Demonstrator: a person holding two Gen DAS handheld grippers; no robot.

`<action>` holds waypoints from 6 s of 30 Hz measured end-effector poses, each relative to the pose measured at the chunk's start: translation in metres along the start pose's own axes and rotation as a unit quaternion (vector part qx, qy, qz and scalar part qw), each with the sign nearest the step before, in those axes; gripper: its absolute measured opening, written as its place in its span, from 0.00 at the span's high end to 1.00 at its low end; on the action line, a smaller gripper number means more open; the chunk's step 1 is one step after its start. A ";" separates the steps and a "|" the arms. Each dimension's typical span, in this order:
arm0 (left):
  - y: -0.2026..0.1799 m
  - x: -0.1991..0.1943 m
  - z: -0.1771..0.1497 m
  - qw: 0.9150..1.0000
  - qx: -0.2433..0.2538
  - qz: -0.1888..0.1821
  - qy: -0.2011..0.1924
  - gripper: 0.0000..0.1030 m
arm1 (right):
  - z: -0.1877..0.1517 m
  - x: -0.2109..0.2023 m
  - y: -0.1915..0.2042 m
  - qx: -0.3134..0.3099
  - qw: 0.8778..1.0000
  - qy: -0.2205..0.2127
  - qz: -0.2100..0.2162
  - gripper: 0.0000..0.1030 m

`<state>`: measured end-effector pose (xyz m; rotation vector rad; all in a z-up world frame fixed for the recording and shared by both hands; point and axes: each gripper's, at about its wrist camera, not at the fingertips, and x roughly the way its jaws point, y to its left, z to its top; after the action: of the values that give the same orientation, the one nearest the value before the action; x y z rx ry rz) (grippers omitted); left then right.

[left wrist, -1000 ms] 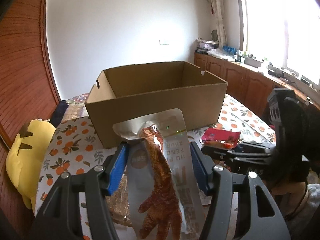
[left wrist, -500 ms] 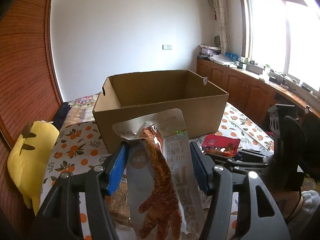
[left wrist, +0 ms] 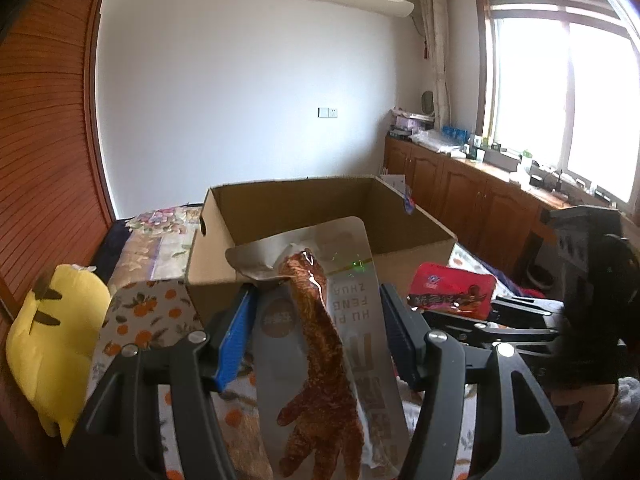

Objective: Organize snacks
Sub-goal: 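Lift both packets over the box and drop them inside, then withdraw both open tools from the box toward the remaining snacks, then lower the left tool onto the granola bar while the right tool approaches the silver pouch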

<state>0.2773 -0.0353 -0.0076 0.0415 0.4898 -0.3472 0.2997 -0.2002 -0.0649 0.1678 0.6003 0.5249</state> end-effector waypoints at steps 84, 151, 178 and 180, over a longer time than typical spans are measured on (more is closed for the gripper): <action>0.033 0.054 0.058 0.998 0.049 0.041 0.027 0.38 | 0.077 -0.006 0.041 -0.117 0.984 -0.009 -0.132 0.69; 0.050 0.063 -0.131 0.975 0.023 0.013 0.218 0.00 | -0.094 0.051 0.039 -0.064 0.984 0.143 -0.086 0.32; 0.046 0.069 -0.115 0.973 0.029 -0.005 0.230 0.53 | -0.094 0.050 0.040 -0.067 0.984 0.142 -0.088 0.31; 0.046 0.069 -0.114 0.973 0.033 -0.004 0.230 0.57 | -0.094 0.050 0.040 -0.067 0.984 0.142 -0.088 0.31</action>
<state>0.2984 0.0002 -0.1427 0.1883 0.9378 -0.3629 0.2634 -0.1399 -0.1549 -0.0899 0.8470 0.4183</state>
